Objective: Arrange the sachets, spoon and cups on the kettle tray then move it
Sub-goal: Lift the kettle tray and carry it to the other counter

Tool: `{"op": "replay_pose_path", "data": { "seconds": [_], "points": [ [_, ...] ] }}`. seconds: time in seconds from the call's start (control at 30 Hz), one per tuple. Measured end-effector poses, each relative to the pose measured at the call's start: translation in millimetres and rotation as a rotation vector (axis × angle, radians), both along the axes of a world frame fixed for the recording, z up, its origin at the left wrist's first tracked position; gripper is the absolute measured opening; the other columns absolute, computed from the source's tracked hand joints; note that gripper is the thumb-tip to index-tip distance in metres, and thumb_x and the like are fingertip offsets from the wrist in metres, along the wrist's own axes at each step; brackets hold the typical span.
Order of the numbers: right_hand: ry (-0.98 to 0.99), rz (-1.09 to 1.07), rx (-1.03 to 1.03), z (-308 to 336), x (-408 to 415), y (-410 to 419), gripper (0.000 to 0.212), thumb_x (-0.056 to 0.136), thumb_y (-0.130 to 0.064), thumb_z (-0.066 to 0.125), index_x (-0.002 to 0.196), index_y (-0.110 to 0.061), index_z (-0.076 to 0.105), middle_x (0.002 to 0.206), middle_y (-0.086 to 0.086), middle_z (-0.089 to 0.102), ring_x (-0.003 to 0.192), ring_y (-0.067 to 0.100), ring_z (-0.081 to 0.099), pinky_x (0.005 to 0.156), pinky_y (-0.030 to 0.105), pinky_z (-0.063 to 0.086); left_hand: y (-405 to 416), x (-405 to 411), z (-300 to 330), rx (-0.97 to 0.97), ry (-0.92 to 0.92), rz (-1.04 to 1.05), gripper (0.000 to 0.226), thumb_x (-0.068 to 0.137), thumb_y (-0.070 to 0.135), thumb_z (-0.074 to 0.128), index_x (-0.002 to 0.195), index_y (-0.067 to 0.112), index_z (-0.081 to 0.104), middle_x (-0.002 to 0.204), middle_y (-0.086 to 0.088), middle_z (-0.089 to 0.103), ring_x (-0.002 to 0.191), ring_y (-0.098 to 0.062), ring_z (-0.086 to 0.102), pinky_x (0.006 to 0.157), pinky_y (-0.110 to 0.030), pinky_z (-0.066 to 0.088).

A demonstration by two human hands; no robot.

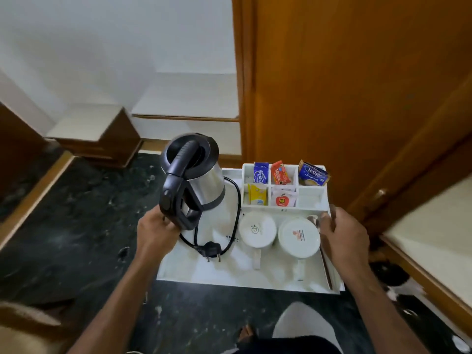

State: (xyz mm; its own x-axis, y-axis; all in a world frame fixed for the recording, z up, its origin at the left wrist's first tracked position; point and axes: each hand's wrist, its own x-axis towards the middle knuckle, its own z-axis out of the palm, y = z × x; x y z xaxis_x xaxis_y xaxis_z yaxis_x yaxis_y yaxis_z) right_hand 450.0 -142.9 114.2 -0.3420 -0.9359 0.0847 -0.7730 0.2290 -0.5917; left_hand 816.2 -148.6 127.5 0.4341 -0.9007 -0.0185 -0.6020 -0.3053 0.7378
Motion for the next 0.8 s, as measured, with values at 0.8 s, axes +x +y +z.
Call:
{"op": "replay_pose_path", "data": {
  "seconds": [0.8],
  "points": [
    [-0.097, 0.152, 0.020, -17, 303, -489, 0.020, 0.092, -0.017, 0.058, 0.075, -0.007, 0.054, 0.078, 0.022, 0.065, 0.075, 0.038, 0.061, 0.062, 0.035, 0.038, -423, 295, -12, -0.051, 0.065, 0.184, 0.035, 0.053, 0.060, 0.058, 0.060, 0.026, 0.061, 0.062, 0.006, 0.065, 0.062, -0.015, 0.061, 0.057, -0.042, 0.053]
  ]
}}
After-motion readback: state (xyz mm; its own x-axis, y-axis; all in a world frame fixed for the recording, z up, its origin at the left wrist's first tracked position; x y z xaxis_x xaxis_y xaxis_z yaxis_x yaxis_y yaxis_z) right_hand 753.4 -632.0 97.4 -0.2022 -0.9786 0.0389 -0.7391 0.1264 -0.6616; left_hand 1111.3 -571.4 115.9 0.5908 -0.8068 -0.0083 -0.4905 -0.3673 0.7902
